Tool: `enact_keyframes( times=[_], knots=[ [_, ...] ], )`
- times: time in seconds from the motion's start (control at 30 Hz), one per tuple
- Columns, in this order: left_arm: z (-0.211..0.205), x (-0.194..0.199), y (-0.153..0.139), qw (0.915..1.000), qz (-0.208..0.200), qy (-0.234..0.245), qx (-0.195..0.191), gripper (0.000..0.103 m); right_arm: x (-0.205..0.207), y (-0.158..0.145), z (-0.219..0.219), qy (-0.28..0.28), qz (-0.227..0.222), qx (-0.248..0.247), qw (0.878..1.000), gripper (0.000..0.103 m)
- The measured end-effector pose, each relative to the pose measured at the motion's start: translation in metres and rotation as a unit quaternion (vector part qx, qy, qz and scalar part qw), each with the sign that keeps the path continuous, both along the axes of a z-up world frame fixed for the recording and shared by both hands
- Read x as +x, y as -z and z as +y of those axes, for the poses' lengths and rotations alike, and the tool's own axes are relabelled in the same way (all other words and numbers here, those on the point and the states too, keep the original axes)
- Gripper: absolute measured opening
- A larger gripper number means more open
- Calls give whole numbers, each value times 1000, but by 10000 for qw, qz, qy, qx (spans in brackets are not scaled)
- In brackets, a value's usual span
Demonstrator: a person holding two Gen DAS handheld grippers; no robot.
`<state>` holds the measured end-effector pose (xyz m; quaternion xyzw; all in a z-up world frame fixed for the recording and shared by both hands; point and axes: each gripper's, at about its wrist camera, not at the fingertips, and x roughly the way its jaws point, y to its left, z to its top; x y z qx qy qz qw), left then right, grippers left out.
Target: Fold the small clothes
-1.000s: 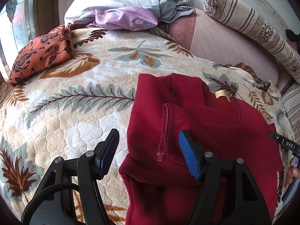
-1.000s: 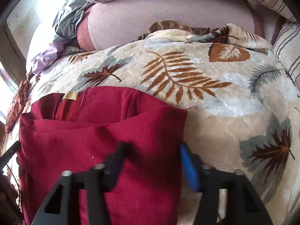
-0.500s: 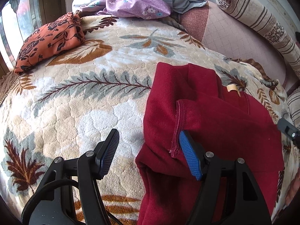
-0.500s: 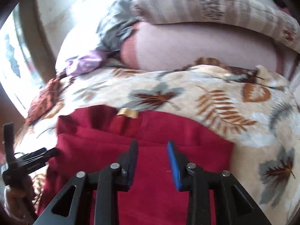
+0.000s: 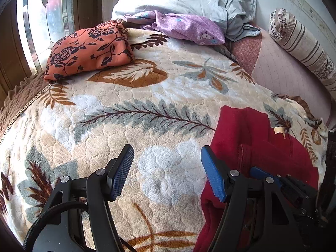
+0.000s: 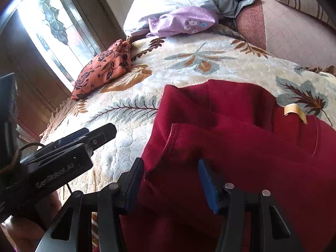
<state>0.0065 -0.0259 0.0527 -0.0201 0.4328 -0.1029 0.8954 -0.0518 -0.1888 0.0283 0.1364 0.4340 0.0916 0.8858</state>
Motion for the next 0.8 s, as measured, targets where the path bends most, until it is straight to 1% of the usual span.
enact_keyframes(
  times=[0.03, 0.1, 0.13, 0.17, 0.2, 0.23, 0.4, 0.5, 0.53, 0.6, 0.63, 0.67, 0.7, 0.73, 0.8],
  knots=[
    [0, -1, -1, 10000, -18, -2, 17, 68, 4, 4, 2, 24, 54, -57, 10000, 51],
    [2, -1, -3, 10000, -29, -5, -28, 68, 6, 6, 5, 14, 63, -245, 9997, 40],
    [3, -1, -3, 10000, -32, -15, -69, 68, 6, 6, 6, 6, 23, -384, 9993, 24],
    [4, -1, -4, 9999, -33, -33, -98, 68, 6, 3, 5, 21, 11, -501, 9987, 14],
    [5, -1, -5, 9999, -34, -48, -122, 68, 6, 1, 3, 53, -9, -549, 9985, 14],
    [6, -1, -6, 9999, -43, -61, -147, 68, 6, -1, 0, 72, -28, -477, 9988, 13],
    [10, -4, -13, 9990, -195, -114, -383, 68, 4, -19, -8, 213, -296, 9, 9993, 12],
    [8, -4, -14, 9986, -225, -80, -464, 68, 8, -18, -5, 293, -337, 140, 9989, 12],
    [6, -5, -13, 9985, -228, -34, -497, 68, 11, -12, -4, 259, -239, 247, 9991, 14],
    [-2, -7, -13, 9983, -243, 136, -518, 68, 15, 4, -1, 87, 153, 416, 9990, 17],
    [-7, -9, -14, 9981, -268, 231, -500, 68, 10, 4, -3, 85, 100, 484, 9987, 25],
    [-11, -12, -15, 9978, -310, 326, -490, 68, 3, 1, -6, 48, 28, 591, 9982, 43],
    [-16, -15, -16, 9972, -354, 435, -494, 68, -4, -3, -12, 11, -6, 713, 9975, 51],
    [-20, -18, -17, 9965, -389, 551, -498, 68, -13, -8, -19, 43, -60, 786, 9969, 55],
    [-29, -23, -18, 9951, -445, 731, -501, 68, -34, -17, -40, 271, -267, 630, 9973, 55]
  ],
)
